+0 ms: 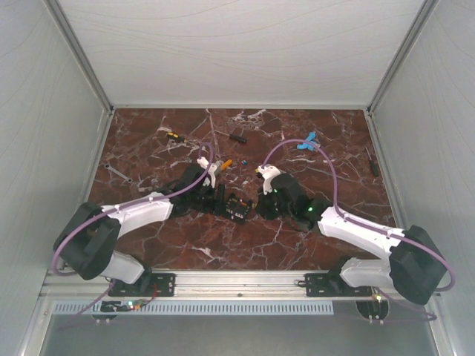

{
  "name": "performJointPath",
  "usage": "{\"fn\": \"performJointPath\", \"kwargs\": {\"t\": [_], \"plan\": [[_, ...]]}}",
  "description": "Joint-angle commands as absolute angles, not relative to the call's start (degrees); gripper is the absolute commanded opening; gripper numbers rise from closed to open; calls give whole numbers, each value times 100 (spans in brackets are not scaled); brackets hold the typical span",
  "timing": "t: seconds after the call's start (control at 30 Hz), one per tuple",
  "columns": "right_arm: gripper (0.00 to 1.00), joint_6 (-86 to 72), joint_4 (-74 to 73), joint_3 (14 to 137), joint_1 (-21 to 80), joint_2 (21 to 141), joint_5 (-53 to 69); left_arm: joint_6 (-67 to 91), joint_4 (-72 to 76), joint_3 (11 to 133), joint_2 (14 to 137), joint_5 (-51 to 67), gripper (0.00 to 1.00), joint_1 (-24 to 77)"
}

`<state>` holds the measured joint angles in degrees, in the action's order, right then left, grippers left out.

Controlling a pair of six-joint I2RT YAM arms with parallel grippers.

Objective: Snap on the fuse box
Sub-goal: Move the fuse box base at the center of the board, then install the fuse at the fuse box base.

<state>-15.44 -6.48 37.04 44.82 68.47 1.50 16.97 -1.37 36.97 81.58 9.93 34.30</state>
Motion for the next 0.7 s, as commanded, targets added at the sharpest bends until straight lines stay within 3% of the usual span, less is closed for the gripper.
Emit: {"fn": "performJointPath", "kwargs": {"t": [0.0,0.67], "plan": [[0,-1308,-681,4035,4704,6972,-16,1881,-90,3839,8304,724,64,3401],[0,-885,-1756,5544,4911,8415,-201,1919,58,3967,8361,1123,68,2944]]}}
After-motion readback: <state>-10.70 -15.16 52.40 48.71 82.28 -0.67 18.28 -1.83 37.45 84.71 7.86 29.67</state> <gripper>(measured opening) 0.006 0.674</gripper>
